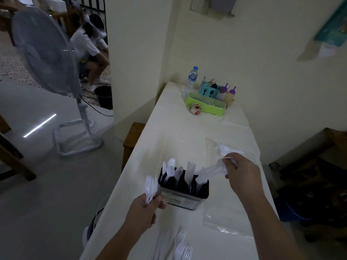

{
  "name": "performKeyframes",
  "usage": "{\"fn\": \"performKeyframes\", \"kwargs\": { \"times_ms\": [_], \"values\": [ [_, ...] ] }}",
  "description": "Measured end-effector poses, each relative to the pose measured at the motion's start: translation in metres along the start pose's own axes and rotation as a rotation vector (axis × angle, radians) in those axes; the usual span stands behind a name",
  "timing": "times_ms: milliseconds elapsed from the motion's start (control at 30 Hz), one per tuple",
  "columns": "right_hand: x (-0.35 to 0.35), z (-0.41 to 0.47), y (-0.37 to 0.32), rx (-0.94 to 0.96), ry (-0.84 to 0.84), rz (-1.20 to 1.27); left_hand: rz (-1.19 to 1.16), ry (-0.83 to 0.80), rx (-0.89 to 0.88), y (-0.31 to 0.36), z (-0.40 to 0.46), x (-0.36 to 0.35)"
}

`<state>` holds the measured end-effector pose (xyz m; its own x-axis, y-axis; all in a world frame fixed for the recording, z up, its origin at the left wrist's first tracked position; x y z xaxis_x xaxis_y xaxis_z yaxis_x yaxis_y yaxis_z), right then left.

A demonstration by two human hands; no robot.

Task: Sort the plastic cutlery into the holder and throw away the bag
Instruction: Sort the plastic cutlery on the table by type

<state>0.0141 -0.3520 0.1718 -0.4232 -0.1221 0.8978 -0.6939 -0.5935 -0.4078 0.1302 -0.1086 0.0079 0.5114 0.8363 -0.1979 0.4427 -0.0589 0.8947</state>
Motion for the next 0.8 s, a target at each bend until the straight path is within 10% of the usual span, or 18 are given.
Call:
{"fn": "performKeyframes", "kwargs": {
  "times_ms": [800],
  "values": [
    [-0.049,-0.010,-0.051,0.166,-0.098,0.070,-0.026,0.019,0.018,-0.008,0.002,0.010]
  ]
}}
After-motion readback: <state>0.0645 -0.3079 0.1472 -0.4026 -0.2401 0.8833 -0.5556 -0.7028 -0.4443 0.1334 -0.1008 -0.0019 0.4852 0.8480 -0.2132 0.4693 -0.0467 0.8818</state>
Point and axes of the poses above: each hand's wrist, its own z-axis towards the middle knuckle, its own x-axis out of the back of the hand, y = z × x, the point moved 6 cm from there along z, towards the middle knuckle, and after that the axes turned 12 degrees about -z, right-handed, at the moved point
